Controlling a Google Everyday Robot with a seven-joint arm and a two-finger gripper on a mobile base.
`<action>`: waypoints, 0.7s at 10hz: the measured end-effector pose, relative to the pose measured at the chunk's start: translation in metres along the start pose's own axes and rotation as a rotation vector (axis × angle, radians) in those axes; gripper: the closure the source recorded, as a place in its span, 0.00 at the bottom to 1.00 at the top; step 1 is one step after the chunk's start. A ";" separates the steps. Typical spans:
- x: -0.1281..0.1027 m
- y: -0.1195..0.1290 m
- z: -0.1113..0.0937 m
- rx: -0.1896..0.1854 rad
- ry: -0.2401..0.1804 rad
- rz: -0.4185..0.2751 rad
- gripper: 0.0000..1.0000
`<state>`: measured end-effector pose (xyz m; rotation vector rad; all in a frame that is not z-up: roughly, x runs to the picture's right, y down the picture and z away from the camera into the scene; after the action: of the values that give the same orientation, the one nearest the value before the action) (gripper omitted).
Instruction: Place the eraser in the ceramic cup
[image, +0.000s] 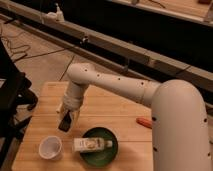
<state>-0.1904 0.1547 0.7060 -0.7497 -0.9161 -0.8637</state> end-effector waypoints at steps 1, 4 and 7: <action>-0.011 -0.001 0.004 -0.021 0.014 -0.026 1.00; -0.045 -0.012 0.017 -0.030 0.022 -0.100 1.00; -0.079 -0.027 0.026 0.001 0.000 -0.177 1.00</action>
<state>-0.2502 0.1882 0.6513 -0.6745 -0.9937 -1.0181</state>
